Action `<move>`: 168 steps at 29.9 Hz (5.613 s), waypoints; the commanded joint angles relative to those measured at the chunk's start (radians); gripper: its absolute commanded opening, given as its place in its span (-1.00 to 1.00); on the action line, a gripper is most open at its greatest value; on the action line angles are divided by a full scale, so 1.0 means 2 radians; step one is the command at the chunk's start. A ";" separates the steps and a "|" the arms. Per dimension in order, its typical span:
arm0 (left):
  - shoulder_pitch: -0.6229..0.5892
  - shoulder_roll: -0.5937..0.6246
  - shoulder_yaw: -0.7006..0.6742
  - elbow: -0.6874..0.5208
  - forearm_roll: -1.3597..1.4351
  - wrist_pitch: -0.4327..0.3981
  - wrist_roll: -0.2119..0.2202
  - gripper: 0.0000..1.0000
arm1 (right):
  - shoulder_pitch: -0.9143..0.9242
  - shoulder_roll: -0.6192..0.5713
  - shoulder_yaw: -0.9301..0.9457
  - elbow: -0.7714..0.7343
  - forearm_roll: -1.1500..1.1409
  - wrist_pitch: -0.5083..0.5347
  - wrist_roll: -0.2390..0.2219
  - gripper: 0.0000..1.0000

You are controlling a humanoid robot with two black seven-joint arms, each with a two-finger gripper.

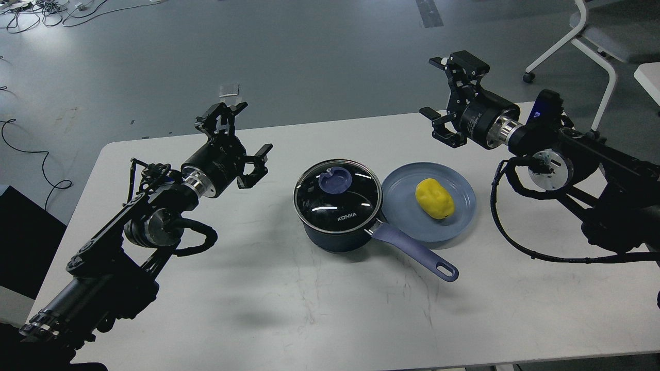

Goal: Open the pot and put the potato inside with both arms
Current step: 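Move the left gripper toward the glass lid on the dark blue saucepan, then lower the left gripper onto the lid's blue knob, then close the left gripper on the blue knob of the glass lid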

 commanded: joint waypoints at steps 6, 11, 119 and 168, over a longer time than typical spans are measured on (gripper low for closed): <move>0.000 0.003 0.000 0.000 0.007 0.000 -0.023 0.96 | 0.007 -0.025 0.006 0.006 -0.001 0.035 -0.005 1.00; 0.000 0.000 0.001 0.000 0.008 0.003 -0.069 0.96 | 0.003 -0.026 0.006 0.006 -0.001 0.035 -0.005 1.00; -0.117 -0.028 0.274 -0.052 0.950 0.191 -0.086 0.96 | -0.072 -0.076 0.063 -0.010 -0.001 0.025 -0.002 1.00; -0.088 -0.023 0.273 -0.005 0.945 0.202 -0.092 0.71 | -0.076 -0.076 0.063 -0.008 -0.001 0.026 0.001 1.00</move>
